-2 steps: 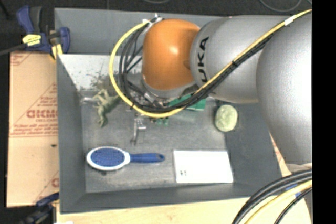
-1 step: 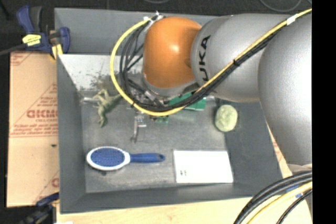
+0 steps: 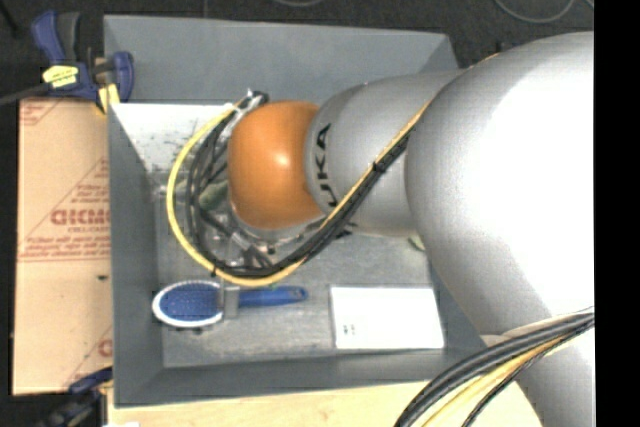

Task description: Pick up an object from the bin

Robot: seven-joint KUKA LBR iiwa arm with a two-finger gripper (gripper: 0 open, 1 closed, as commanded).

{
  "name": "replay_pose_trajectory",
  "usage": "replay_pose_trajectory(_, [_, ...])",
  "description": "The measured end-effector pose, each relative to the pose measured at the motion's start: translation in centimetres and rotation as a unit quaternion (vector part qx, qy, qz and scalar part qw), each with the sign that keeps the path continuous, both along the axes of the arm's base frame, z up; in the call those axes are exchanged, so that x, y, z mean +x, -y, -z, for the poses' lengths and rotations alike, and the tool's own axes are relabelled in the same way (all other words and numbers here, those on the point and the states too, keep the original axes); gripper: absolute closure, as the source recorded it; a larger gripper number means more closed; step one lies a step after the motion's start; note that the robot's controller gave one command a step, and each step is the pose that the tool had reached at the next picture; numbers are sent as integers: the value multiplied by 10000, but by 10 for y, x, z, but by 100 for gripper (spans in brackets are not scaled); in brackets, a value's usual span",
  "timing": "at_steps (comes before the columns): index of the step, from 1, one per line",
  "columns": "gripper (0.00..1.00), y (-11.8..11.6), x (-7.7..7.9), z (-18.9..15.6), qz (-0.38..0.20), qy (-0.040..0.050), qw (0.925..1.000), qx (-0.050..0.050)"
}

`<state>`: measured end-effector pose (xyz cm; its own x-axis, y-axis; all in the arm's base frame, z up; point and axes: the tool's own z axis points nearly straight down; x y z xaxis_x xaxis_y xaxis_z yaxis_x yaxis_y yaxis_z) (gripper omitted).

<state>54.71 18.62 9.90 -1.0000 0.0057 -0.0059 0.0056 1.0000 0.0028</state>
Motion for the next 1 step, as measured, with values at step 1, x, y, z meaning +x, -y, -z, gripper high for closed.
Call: replay_pose_trajectory(1, [0,-14,-15,5,-302,-11,9995,-23])
